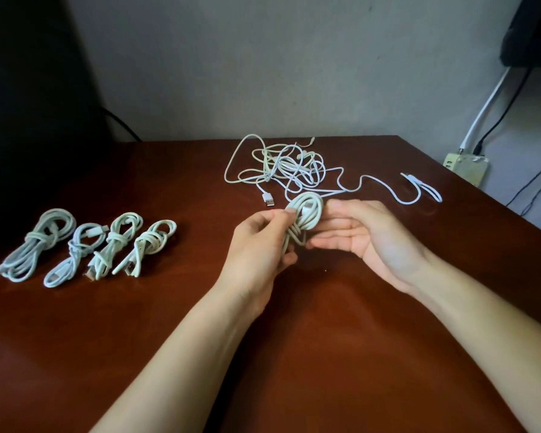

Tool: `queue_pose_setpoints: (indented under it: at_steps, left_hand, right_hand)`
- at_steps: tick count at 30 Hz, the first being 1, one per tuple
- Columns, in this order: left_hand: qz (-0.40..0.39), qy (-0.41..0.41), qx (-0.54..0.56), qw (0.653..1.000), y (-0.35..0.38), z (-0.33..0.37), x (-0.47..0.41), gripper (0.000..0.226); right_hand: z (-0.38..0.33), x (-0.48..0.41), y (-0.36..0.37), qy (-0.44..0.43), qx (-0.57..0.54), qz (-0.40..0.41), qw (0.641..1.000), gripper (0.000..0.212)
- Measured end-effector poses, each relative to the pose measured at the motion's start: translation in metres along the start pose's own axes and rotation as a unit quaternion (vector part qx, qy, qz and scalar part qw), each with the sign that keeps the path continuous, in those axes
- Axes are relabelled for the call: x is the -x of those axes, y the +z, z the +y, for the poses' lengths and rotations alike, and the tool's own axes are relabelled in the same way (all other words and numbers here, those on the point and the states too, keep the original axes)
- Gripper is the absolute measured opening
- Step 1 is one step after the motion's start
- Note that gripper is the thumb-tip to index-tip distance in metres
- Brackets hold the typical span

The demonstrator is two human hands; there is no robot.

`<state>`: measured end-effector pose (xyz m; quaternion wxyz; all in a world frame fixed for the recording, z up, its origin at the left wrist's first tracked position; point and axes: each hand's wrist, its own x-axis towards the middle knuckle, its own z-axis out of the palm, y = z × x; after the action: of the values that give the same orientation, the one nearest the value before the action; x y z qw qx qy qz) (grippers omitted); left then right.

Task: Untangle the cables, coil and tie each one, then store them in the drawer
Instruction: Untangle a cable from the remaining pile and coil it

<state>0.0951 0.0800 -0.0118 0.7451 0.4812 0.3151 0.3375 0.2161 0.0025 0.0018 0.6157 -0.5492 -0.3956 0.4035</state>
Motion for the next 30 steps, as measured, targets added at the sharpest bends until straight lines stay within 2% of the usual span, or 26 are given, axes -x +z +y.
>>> queue_pose_setpoints:
  at_steps: [2, 4, 9, 14, 21, 30]
  left_hand:
    - [0.004, 0.014, -0.030, 0.999, 0.000, -0.003, -0.001, 0.010]
    - [0.000, 0.032, -0.073, 0.997, 0.000, -0.008, -0.002, 0.011]
    - [-0.036, 0.079, -0.151, 0.985, 0.002, -0.015, 0.001, 0.014]
    - [-0.064, 0.044, -0.106, 0.991, 0.003, -0.012, 0.002, 0.011]
    - [-0.098, -0.048, 0.045, 0.993, -0.002, -0.004, 0.000, 0.009]
    - [-0.119, -0.014, 0.048, 0.992, -0.001, -0.002, 0.002, 0.019]
  right_hand:
    - [0.001, -0.001, 0.004, 0.043, -0.014, 0.008, 0.999, 0.043]
    - [0.004, -0.001, 0.006, 0.079, -0.041, 0.029, 0.996, 0.050]
    - [0.005, -0.002, 0.005, 0.105, -0.117, 0.070, 0.985, 0.028]
    - [0.006, -0.001, 0.008, 0.084, -0.132, 0.088, 0.984, 0.022]
    - [0.006, -0.001, 0.007, 0.076, -0.141, 0.096, 0.982, 0.020]
    - [0.005, -0.003, 0.005, 0.014, -0.118, 0.083, 0.989, 0.029]
